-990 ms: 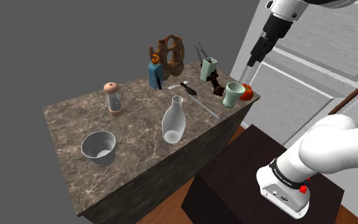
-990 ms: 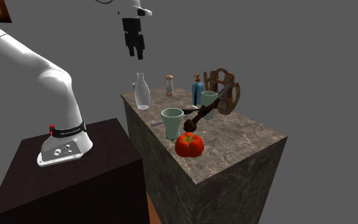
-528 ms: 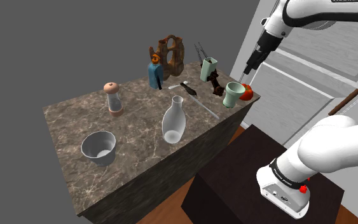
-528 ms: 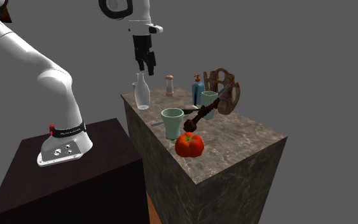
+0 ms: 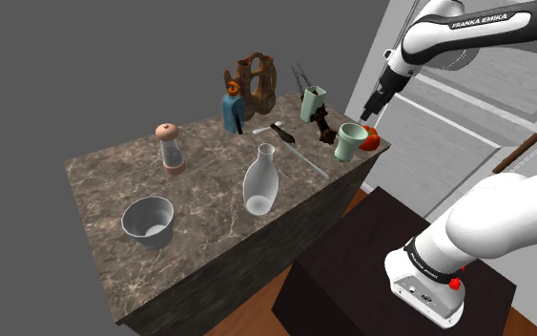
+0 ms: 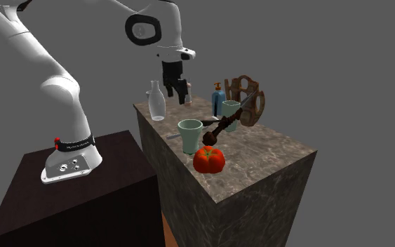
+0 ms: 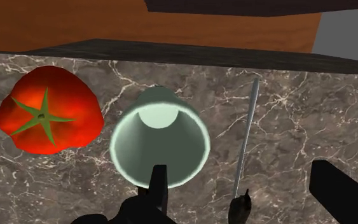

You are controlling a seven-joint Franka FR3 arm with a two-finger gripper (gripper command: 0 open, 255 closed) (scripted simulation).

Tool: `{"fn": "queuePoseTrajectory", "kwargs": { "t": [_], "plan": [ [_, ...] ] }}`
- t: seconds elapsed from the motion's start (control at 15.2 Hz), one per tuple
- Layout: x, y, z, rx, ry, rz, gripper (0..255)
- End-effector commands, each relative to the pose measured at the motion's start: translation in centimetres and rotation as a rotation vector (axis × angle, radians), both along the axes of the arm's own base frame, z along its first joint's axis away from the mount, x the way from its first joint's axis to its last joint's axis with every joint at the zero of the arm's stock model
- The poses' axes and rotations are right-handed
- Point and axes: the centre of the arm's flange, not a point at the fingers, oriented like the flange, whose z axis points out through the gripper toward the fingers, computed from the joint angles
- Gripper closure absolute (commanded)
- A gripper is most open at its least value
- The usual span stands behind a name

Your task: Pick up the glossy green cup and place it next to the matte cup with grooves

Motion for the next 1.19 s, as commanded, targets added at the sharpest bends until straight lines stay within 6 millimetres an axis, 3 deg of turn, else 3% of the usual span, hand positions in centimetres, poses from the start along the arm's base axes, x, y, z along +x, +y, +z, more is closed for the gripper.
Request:
{"fn": "queuePoseTrajectory", "kwargs": {
  "t": [0.0, 0.59, 1.12],
  "plan": [
    [0.6, -1.8, -1.7, -0.001, -0.007, -0.002, 0],
    [3.4, -9.5, -9.4, 0.004, -0.032, -0.011, 0],
    [3.9, -9.0, -13.3, 0.004, -0.032, -0.011, 0]
  ]
}}
